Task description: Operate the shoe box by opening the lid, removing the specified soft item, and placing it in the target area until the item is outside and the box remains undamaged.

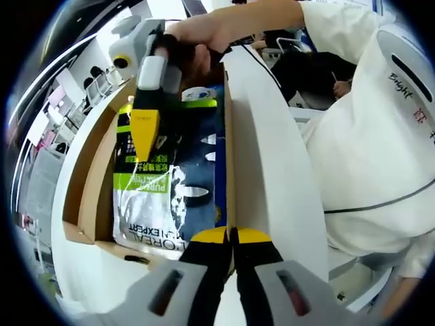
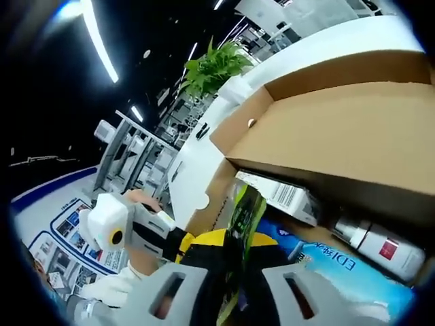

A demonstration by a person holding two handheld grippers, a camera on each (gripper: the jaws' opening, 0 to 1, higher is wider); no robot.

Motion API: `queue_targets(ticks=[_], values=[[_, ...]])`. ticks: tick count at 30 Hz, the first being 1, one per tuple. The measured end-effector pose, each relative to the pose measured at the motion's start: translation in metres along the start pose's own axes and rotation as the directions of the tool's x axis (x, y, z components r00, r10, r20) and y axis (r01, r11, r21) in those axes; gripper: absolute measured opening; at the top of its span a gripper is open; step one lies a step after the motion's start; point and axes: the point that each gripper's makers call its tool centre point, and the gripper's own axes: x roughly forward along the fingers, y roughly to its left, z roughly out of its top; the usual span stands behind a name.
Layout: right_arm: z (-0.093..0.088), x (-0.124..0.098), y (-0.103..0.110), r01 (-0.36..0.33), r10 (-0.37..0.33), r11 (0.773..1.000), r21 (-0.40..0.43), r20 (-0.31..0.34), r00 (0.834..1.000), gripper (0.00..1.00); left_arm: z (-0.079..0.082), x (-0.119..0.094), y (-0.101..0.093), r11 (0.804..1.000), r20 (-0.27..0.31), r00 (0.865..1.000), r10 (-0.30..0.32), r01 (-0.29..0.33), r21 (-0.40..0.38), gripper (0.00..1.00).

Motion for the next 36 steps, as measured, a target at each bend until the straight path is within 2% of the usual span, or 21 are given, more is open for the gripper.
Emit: queue_targets(ticks=[11,14,16,20,29,31,36], values=[[0.003,-0.004,0.006,-0.009,0.009,1.000,0.007,0.005,1.000,0.00,0.000,0.000,0.000,1.000,0.002,1.000,0.003,-0.003,0.002,0.02],[0.004,-0.008,0.013,-0.043,0.043,0.999,0.028,0.008,0.999,0.00,0.000,0.000,0.000,1.000,0.004,1.000,0.004,-0.004,0.000,0.02],[0.003,-0.012,0.016,-0.044,0.044,0.999,-0.002,0.000,0.999,0.00,0.000,0.000,0.000,1.000,0.004,1.000,0.003,-0.003,-0.003,0.02],[0.003,-0.022,0.022,-0.054,0.054,0.999,-0.008,-0.005,0.999,0.00,0.000,0.000,0.000,1.000,0.000,1.000,0.004,-0.004,-0.014,0.02],[0.013,-0.035,0.019,-0.073,0.073,0.997,-0.004,0.046,0.996,0.00,0.001,0.001,0.000,1.000,-0.001,1.000,0.008,-0.008,-0.009,0.02],[0.016,-0.038,0.022,-0.081,0.083,0.996,-0.024,0.080,0.993,0.00,0.001,0.001,0.000,1.000,0.000,1.000,0.007,-0.007,-0.009,0.02],[0.022,-0.047,0.031,-0.127,0.128,0.992,-0.017,0.093,0.987,0.00,0.001,0.001,0.000,1.000,0.000,1.000,0.004,-0.004,-0.006,0.02]])
